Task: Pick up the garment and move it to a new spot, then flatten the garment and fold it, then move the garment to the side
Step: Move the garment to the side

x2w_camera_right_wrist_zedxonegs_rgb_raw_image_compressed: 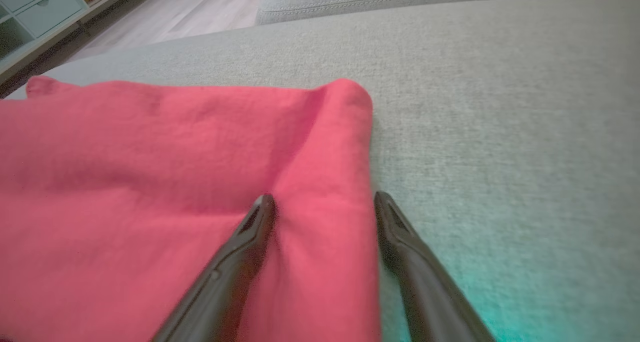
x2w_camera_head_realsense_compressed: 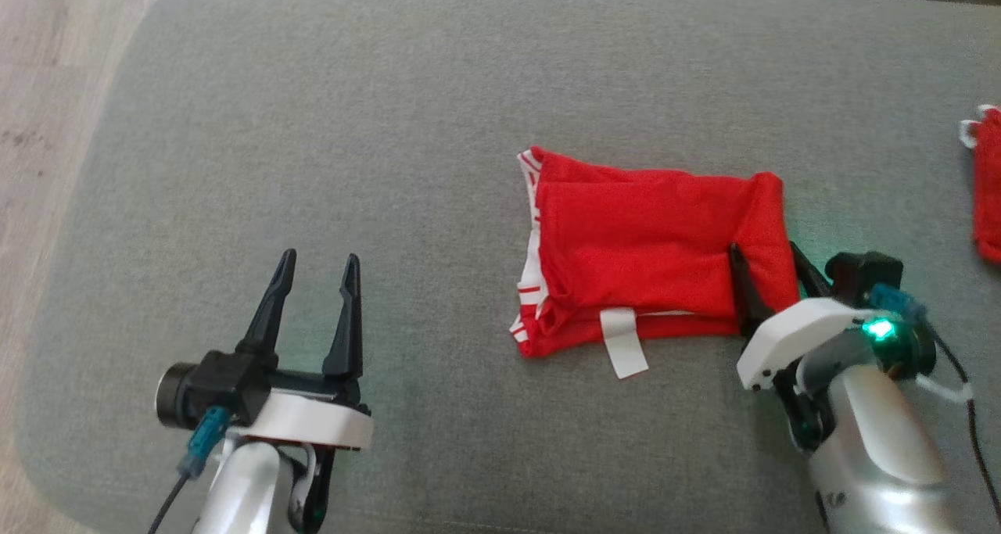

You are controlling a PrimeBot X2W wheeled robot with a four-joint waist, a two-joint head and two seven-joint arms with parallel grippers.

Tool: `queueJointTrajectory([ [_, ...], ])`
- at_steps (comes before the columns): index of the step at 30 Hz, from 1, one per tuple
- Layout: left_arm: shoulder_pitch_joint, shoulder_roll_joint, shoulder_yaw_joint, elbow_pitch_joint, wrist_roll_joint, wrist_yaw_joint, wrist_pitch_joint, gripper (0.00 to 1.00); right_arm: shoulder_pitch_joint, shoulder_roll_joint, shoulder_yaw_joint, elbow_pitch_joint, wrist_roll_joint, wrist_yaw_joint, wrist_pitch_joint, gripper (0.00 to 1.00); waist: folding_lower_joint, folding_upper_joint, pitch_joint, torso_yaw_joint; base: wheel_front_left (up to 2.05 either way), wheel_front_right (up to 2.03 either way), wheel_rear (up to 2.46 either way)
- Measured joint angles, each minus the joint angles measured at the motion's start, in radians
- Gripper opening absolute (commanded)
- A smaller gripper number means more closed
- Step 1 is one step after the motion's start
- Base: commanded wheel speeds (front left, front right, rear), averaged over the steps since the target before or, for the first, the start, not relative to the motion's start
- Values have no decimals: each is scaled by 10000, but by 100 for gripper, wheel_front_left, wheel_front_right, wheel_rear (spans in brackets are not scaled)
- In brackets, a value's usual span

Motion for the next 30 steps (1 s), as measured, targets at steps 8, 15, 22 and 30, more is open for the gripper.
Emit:
queueJointTrajectory([
  [8, -147, 0, -2, 50, -71, 29, 0, 100, -1049, -194, 431, 1264, 357, 0, 374, 0, -1, 0, 118, 234, 0, 0, 0],
  [15, -170, 0, 17, 46, -44, 25, 0, 100, -1017, -119, 932, 1335, -608, 0, -332, 0, 0, 0, -149, -211, 0, 0, 0],
  [22, -147, 0, 40, -40, 117, 15, 0, 100, -973, -153, 1047, 499, -2286, 0, -422, 0, -1, 0, -408, -843, 0, 0, 0],
  [30, -152, 2, 69, -228, 268, -52, 0, 100, -1450, -2201, 1434, -669, -2738, 0, 594, 0, -1, 0, -153, -1613, 0, 0, 0],
])
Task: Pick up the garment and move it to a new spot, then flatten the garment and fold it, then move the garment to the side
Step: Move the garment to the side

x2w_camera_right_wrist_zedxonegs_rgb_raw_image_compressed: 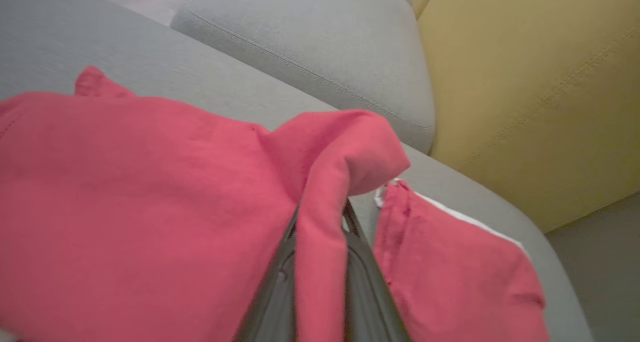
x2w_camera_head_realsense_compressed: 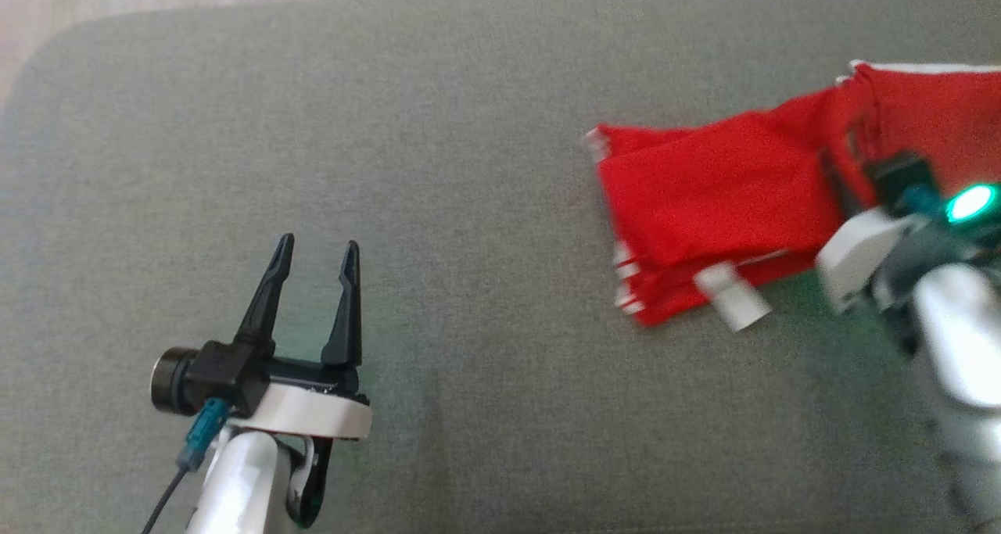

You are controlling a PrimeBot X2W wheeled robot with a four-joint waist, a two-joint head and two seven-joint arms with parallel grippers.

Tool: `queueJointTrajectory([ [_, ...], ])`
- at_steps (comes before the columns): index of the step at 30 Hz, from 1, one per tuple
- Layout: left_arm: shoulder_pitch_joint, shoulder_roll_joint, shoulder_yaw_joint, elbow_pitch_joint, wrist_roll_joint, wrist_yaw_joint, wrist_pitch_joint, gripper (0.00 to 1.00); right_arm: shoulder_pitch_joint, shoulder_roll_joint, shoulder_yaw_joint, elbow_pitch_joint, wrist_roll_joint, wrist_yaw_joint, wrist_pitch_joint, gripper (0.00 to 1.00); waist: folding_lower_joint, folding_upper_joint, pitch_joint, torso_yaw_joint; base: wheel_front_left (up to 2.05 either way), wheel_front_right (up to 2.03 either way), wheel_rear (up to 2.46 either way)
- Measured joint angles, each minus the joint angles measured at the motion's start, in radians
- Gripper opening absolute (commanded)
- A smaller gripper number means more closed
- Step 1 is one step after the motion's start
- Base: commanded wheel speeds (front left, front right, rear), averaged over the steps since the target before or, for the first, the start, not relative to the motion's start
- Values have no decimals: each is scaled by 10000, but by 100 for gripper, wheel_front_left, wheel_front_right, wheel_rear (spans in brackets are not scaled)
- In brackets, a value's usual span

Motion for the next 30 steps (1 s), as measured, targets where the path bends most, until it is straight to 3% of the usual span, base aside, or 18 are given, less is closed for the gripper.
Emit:
queueJointTrajectory([
  [7, -209, 6, -8, 0, 54, -117, 0, 100, -1315, -1582, -420, 6, 192, 0, 627, 0, 1, 0, 687, -169, 0, 0, 0],
  [14, -500, 4, -23, 4, 42, -171, 0, 100, -1455, -2439, -1758, 617, -146, 0, 1081, 0, 2, 0, 1059, 81, 0, 0, 0],
  [30, -837, 19, 253, 4, 42, -249, -2, 100, -1614, -2408, -3557, 640, -897, 0, 1175, 0, 0, 0, 1517, 20, 0, 0, 0],
])
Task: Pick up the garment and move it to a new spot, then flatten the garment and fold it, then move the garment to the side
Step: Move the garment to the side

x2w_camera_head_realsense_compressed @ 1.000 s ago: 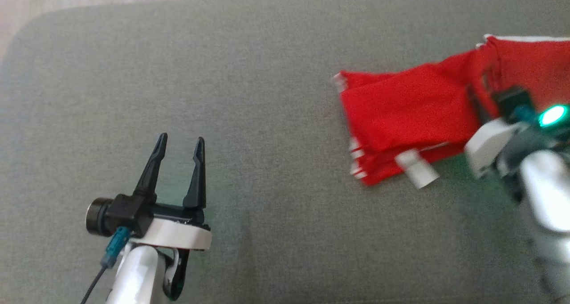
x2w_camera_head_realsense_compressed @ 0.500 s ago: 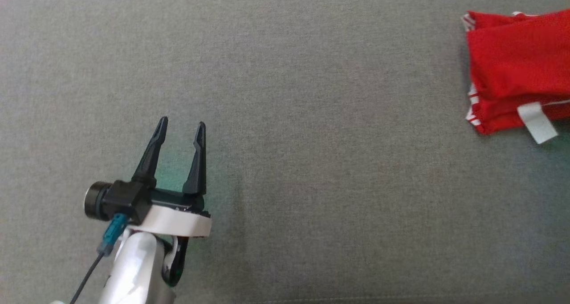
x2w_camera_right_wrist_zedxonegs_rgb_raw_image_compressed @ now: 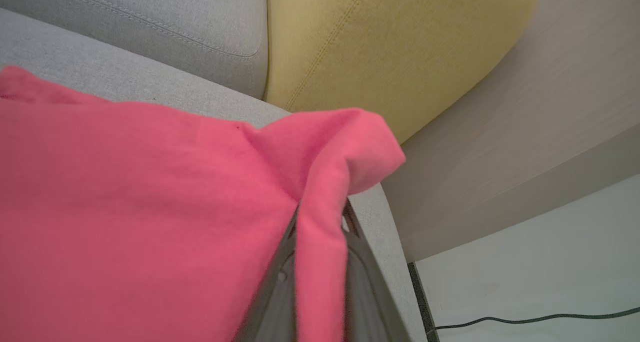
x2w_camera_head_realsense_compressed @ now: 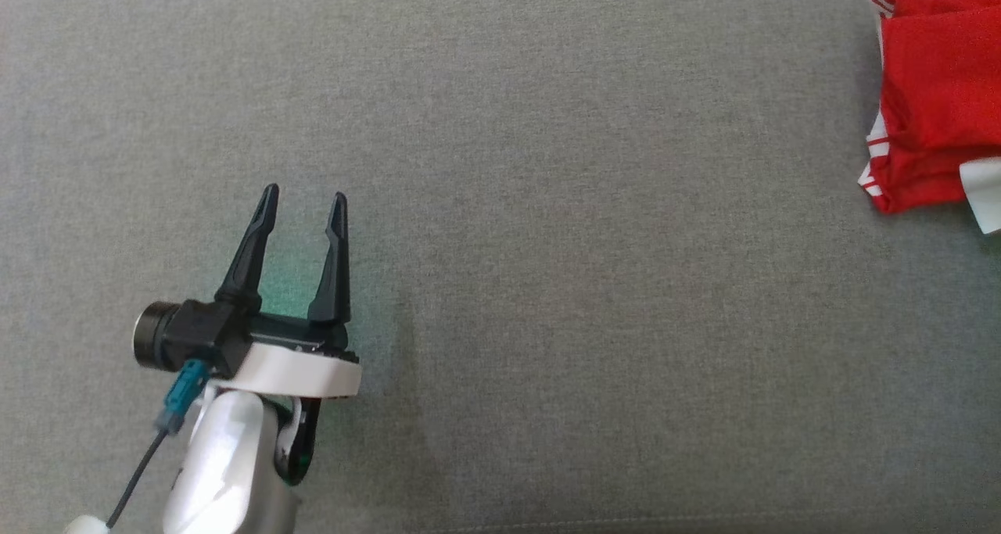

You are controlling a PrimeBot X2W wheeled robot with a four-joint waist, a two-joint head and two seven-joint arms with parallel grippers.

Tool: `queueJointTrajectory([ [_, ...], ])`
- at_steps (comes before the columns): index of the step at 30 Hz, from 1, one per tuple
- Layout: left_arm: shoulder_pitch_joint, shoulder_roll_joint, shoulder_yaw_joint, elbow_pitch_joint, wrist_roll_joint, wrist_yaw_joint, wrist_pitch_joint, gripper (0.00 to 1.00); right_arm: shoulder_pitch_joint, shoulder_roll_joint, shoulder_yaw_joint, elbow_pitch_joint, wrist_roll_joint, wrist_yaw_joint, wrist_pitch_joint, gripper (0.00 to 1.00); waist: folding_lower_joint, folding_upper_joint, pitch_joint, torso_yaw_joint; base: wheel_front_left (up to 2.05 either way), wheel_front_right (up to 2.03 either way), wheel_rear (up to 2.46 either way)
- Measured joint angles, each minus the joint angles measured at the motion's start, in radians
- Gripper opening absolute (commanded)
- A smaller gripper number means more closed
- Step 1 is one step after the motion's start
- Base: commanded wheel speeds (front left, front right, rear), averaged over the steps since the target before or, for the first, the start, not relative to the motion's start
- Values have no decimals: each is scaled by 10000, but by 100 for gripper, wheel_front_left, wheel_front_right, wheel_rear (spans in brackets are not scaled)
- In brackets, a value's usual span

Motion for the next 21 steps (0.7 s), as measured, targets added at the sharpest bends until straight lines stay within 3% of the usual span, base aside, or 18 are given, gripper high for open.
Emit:
queueJointTrajectory([
  [2, 5, 0, 0, 17, 0, -2, 0, 100, -2, 96, -119, -84, -79, 0, 0, 0, 1, 0, -30, -11, 0, 0, 0],
  [3, 4, -2, 0, 27, 0, -6, 0, 100, 0, 169, -151, -127, -123, 0, -4, 37, 0, 0, -60, -9, 0, 0, 0],
  [4, 5, 0, 0, 36, 0, -8, 2, 100, -4, 280, -247, -178, -169, 0, 8, 100, 0, 0, -102, -7, 0, 0, 0],
  [13, 70, -10, 33, 188, 0, -8, 0, 100, 14, 1369, -113, -1361, -330, 0, -491, 100, -1, 0, -827, -5, 0, 0, 0],
  [21, 608, -15, 84, 146, -2, 15, 2, 100, 710, 3400, 895, -3137, 502, 0, -1572, 100, -2, 0, -1814, -3, 0, 0, 0],
])
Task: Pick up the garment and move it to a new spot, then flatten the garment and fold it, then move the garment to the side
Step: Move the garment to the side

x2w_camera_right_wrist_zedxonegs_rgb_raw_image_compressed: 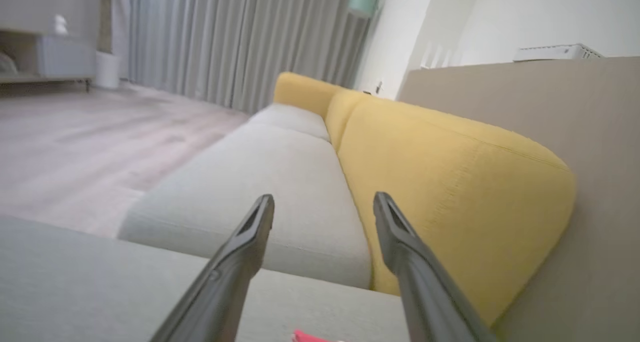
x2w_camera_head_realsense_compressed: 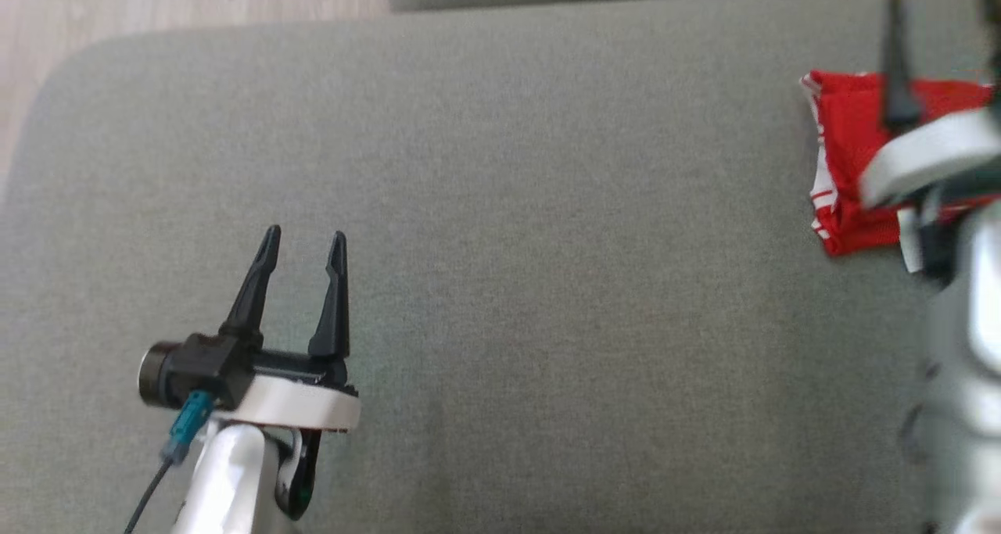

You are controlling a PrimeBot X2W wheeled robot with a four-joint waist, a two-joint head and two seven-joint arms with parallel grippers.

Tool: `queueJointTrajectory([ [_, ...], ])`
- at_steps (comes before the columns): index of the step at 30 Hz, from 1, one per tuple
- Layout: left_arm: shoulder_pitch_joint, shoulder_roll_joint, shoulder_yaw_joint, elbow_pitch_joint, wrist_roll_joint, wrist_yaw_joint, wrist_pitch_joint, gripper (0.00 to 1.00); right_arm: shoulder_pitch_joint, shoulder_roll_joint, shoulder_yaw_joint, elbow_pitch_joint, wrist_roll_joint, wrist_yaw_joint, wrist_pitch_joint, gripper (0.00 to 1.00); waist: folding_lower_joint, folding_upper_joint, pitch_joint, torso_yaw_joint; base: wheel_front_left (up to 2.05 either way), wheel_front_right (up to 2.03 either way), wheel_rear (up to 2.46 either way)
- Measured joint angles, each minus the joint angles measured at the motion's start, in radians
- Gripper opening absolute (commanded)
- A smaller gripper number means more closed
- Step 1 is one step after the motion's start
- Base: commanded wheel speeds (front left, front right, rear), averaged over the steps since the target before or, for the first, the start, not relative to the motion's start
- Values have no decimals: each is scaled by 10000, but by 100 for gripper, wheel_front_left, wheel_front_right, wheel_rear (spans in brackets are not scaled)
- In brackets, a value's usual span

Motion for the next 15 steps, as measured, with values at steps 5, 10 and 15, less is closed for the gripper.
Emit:
queueJointTrajectory([
  [5, 262, -6, 33, -138, -90, 96, -2, 100, 1527, 1003, 119, -802, 953, 0, -1068, 100, -1, 0, -507, 78, 0, 0, 0],
  [10, 503, -6, 42, -132, -209, 136, -2, 100, 2781, 1091, 382, -794, 1981, 0, -1718, 100, 0, 0, -744, 234, 0, 0, 0],
  [15, 875, -4, 13, -81, -485, 324, 0, 100, 4257, 1218, 1250, -15, 3250, 0, -2148, 100, 0, 0, -997, 458, 0, 0, 0],
])
